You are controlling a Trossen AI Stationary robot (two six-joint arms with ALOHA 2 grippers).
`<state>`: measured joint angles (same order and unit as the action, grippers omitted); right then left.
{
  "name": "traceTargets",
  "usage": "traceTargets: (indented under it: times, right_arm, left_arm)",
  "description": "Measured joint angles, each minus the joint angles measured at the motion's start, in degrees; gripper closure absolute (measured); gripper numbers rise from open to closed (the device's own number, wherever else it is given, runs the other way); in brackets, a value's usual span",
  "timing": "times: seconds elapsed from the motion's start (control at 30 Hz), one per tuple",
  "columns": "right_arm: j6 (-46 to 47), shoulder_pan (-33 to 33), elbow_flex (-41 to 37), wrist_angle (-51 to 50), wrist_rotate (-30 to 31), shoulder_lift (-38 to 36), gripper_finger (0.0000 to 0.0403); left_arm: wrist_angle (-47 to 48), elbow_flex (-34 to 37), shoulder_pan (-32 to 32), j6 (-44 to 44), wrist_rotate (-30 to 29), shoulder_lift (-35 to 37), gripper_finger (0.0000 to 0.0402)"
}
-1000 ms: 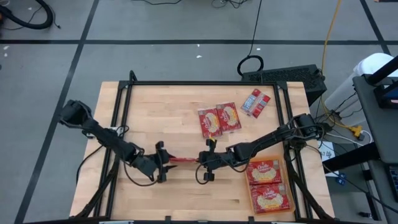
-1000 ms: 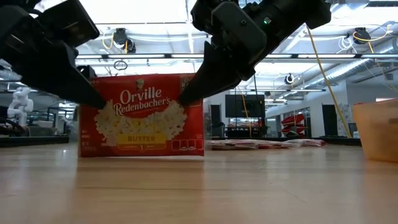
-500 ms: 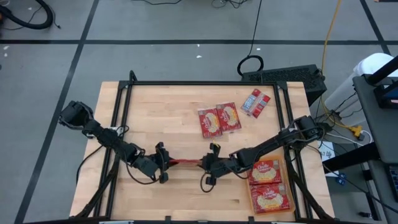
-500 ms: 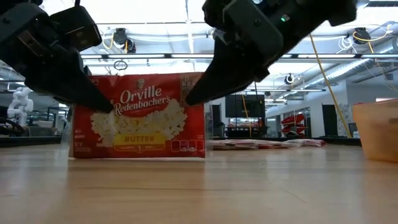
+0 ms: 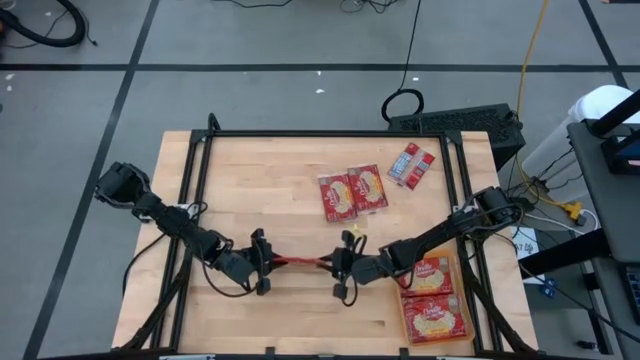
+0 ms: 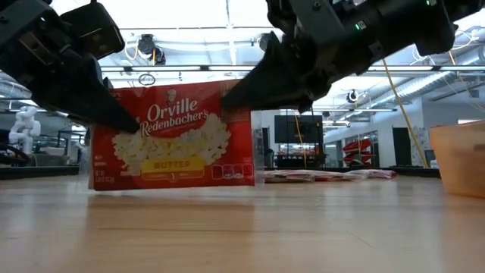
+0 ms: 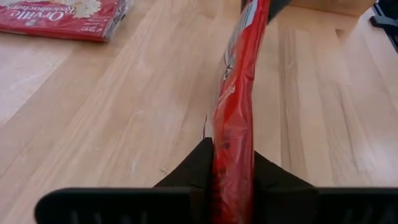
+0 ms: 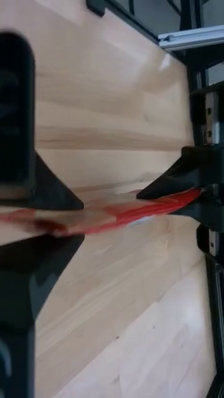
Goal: Sort popcorn bags into baskets
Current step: Put the popcorn pack into the orange bin
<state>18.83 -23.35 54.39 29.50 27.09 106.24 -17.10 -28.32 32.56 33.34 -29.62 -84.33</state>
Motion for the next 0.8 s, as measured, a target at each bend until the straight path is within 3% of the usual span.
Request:
traceTargets:
  times: [0.1,0.27,0.43,0.6,0.8]
  right_arm:
    - [-0.02,0.0,-0.68,0.18,0.09,0.0,0.0391]
    - [0.02,0.02,-0.78,0.17,-0.01,0.0,0.0391]
    - [0.56,-0.02,-0.87,-3.92,-2.48,-1.75,0.04]
    - [3.99,-0.02,-0.87,-14.52,-6.11,-8.41,0.0402]
    - [12.84,-0.94,-0.87,-31.74,-6.67,-19.5,0.0402]
  left_arm:
    - [0.0,0.0,0.0,-0.04,0.12,0.0,0.0366]
    - [-0.67,0.0,0.0,0.36,0.12,0.0,0.0358]
    - [-4.43,-0.07,0.67,-1.84,0.74,0.04,0.028]
    - [-3.83,-0.07,0.6,-1.74,-0.55,0.02,0.0192]
    - [-3.24,-0.07,0.04,-1.7,-2.56,0.02,0.0136]
